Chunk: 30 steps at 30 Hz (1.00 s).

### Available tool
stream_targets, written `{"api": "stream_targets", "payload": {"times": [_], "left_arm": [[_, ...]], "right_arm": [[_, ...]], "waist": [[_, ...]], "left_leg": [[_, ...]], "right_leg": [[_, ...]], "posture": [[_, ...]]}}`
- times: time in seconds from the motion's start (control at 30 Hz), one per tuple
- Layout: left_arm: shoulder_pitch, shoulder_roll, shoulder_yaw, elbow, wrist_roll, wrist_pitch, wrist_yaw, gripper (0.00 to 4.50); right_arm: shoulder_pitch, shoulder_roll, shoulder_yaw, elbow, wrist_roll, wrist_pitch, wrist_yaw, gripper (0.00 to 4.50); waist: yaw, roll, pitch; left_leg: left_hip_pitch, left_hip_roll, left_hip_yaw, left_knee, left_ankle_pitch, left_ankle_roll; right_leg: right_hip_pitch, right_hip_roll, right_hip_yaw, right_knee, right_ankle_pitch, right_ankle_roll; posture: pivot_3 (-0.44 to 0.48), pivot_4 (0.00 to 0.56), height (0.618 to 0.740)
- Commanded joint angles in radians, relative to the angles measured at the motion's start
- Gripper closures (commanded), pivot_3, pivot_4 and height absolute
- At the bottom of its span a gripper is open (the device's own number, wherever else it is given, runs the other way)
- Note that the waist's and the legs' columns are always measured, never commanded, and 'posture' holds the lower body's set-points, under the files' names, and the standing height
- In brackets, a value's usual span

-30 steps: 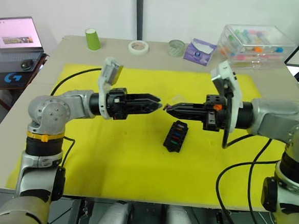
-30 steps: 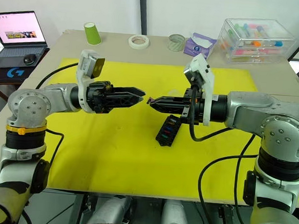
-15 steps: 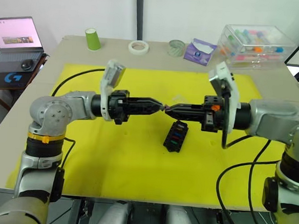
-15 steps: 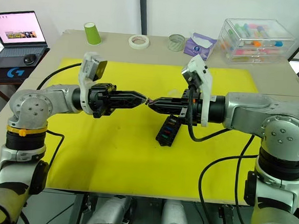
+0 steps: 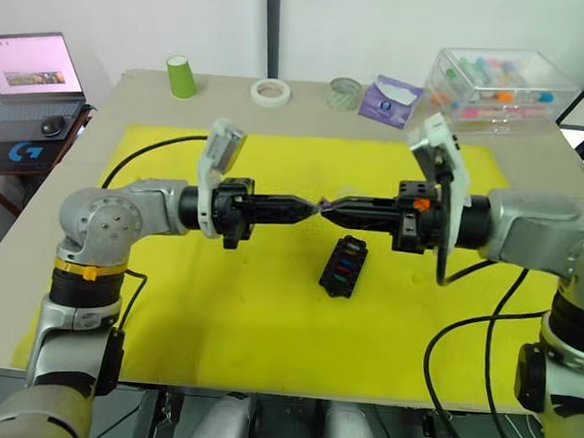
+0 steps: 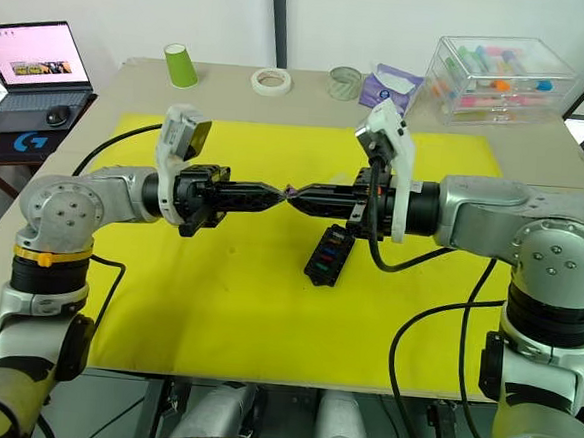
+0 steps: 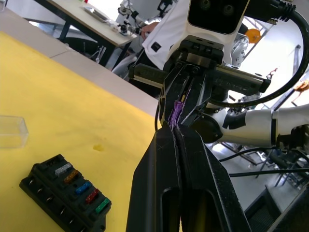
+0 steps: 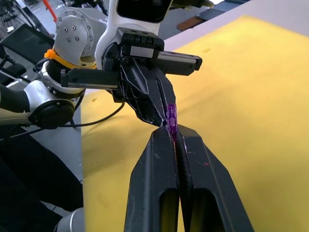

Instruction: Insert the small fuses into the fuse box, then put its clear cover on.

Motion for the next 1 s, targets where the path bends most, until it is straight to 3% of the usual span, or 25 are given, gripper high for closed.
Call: {"api": "stream_targets", "payload": {"times": [0.03, 0.4, 0.5, 0.87, 1.0], "left_arm": [[-0.016, 0.001, 0.009, -0.025, -0.02, -0.01, -0.007, 4.46], [-0.022, 0.008, 0.014, -0.018, -0.031, 0.004, -0.012, 4.46], [-0.024, 0.011, 0.017, -0.013, -0.032, 0.004, -0.014, 4.5], [-0.022, 0.018, 0.02, -0.014, -0.039, 0.009, -0.017, 4.5], [-0.02, 0.022, 0.017, -0.016, -0.041, 0.009, -0.021, 4.5]], "right_arm": [[-0.01, -0.015, -0.001, -0.023, 0.03, -0.021, -0.002, 4.5], [-0.008, -0.027, 0.006, -0.017, 0.058, -0.032, -0.013, 4.5], [-0.002, -0.041, 0.008, -0.016, 0.058, -0.036, -0.01, 3.79], [0.021, -0.084, -0.007, -0.001, 0.057, -0.066, -0.008, 0.02], [0.024, -0.083, -0.044, 0.023, 0.129, -0.064, -0.039, 0.02]], "waist": [[0.0, 0.0, 0.0], [0.0, 0.0, 0.0], [0.0, 0.0, 0.0], [0.0, 0.0, 0.0], [0.0, 0.0, 0.0]], "left_leg": [[0.0, 0.0, 0.0, 0.0, 0.0, 0.0], [0.0, 0.0, 0.0, 0.0, 0.0, 0.0], [0.0, 0.0, 0.0, 0.0, 0.0, 0.0], [0.0, 0.0, 0.0, 0.0, 0.0, 0.0], [0.0, 0.0, 0.0, 0.0, 0.0, 0.0]], "right_leg": [[0.0, 0.0, 0.0, 0.0, 0.0, 0.0], [0.0, 0.0, 0.0, 0.0, 0.0, 0.0], [0.0, 0.0, 0.0, 0.0, 0.0, 0.0], [0.0, 0.0, 0.0, 0.0, 0.0, 0.0], [0.0, 0.0, 0.0, 0.0, 0.0, 0.0]], "posture": [[0.0, 0.15, 0.74], [0.0, 0.15, 0.74], [0.0, 0.15, 0.74], [0.0, 0.15, 0.74], [0.0, 0.15, 0.74]]}}
